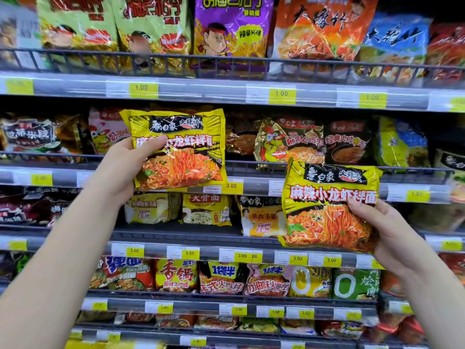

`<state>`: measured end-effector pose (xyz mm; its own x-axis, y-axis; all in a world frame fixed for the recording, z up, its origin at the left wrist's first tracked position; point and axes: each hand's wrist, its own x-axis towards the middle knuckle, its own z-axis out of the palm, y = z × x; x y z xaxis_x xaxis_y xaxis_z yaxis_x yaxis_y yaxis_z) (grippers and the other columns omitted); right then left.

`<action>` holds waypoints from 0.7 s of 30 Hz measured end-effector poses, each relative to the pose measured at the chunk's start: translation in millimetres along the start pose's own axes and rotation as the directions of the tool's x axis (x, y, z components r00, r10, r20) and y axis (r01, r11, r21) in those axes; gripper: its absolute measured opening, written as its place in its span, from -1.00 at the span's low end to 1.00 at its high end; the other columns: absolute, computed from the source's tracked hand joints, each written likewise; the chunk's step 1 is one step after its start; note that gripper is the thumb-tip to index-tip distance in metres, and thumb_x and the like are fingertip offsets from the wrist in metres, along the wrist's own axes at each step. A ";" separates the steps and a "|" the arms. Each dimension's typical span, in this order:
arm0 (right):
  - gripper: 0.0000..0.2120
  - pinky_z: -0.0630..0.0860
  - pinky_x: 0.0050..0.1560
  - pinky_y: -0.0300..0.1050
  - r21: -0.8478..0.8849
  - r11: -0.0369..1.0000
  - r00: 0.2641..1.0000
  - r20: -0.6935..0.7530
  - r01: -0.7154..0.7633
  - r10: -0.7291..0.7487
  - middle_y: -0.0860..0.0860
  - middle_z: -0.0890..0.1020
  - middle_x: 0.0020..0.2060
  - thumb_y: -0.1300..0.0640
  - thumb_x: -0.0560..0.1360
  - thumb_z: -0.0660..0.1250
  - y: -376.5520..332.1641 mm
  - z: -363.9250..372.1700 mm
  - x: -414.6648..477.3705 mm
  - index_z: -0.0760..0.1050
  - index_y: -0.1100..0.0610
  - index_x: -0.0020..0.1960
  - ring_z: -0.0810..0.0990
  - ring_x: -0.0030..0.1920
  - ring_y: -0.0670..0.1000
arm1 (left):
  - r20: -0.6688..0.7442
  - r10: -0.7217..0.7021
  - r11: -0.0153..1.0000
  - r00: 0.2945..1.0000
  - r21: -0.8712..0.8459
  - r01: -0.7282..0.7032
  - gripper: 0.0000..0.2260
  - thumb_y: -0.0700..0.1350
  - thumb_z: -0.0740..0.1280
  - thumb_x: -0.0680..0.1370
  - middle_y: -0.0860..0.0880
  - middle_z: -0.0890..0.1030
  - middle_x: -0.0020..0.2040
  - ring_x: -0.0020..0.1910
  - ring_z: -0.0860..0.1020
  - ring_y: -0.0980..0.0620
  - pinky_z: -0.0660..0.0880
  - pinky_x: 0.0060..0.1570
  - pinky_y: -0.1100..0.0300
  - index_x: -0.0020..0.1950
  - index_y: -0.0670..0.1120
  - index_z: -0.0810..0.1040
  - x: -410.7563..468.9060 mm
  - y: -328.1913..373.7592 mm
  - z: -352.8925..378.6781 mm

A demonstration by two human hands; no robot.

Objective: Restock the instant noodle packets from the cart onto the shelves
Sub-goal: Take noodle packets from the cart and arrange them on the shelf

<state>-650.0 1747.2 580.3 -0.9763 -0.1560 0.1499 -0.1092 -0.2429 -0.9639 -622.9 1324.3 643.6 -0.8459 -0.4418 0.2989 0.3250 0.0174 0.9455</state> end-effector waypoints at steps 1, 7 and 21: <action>-0.71 0.68 -0.28 -0.08 -0.002 1.000 1.000 0.001 -0.001 0.001 0.06 0.77 -0.07 0.13 0.40 0.38 0.8 0.6 0.2 0.62 0.11 0.12 0.76 -0.17 0.02 | 0.005 -0.010 1.000 1.000 -0.001 0.010 -0.88 -0.07 0.49 0.52 0.03 0.74 -0.26 -0.32 0.70 0.07 0.66 -0.28 0.15 -0.04 -0.05 0.59 4.3 1.0 2.8; -0.71 0.67 -0.29 -0.10 -0.022 1.000 1.000 -0.004 -0.015 0.015 0.06 0.77 -0.09 0.13 0.40 0.38 6.2 6.2 3.0 0.62 0.11 0.11 0.76 -0.17 0.01 | 0.068 -0.062 0.998 0.996 -0.020 0.064 -0.76 -0.03 0.52 0.50 -0.10 0.72 -0.09 -0.28 0.71 0.03 0.68 -0.25 0.07 0.07 -0.10 0.60 30.3 6.1 24.8; -0.63 0.71 -0.10 -0.02 -0.052 0.999 1.000 0.001 0.009 -0.009 0.15 0.75 0.06 0.15 0.40 0.41 6.8 10.6 11.3 0.61 0.17 0.20 0.76 -0.03 0.09 | 0.104 -0.058 0.997 0.993 -0.050 0.063 -0.09 0.18 0.68 0.17 -0.16 0.65 0.21 0.15 0.66 -0.14 0.57 0.18 -0.21 0.37 -0.22 0.49 83.6 -6.3 56.6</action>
<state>-659.7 1733.6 577.7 -0.9750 -0.1550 0.1593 -0.1281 -0.1939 -0.9726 -719.6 1338.1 669.9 -0.9025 -0.3465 0.2556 0.2918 -0.0556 0.9549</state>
